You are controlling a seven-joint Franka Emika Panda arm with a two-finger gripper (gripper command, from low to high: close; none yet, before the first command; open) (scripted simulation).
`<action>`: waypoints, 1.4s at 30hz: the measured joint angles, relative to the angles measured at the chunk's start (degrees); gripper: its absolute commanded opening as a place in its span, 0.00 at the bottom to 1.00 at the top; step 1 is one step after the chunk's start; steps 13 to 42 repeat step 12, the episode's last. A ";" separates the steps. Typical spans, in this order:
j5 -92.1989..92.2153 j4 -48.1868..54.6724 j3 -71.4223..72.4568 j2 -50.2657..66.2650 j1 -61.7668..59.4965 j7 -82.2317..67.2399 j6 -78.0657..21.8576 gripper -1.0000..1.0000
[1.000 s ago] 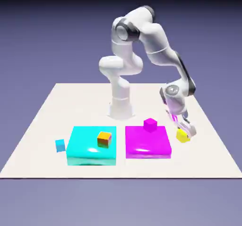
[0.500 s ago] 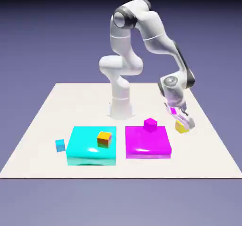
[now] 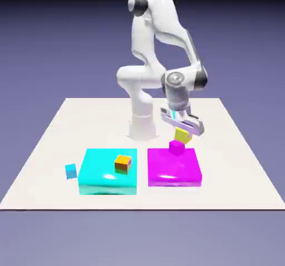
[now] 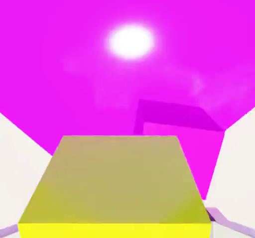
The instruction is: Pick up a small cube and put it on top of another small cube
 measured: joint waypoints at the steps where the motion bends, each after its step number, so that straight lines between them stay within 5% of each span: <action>1: -0.69 -0.44 -1.72 -2.08 0.26 -1.90 -2.48 0.00; 8: 4.08 -3.91 0.60 6.30 2.50 -4.92 9.15 0.00; 9: 4.91 -4.47 1.09 7.83 2.86 -5.32 11.25 1.00; 42: 3.76 -3.81 0.51 6.03 2.43 -4.74 8.74 1.00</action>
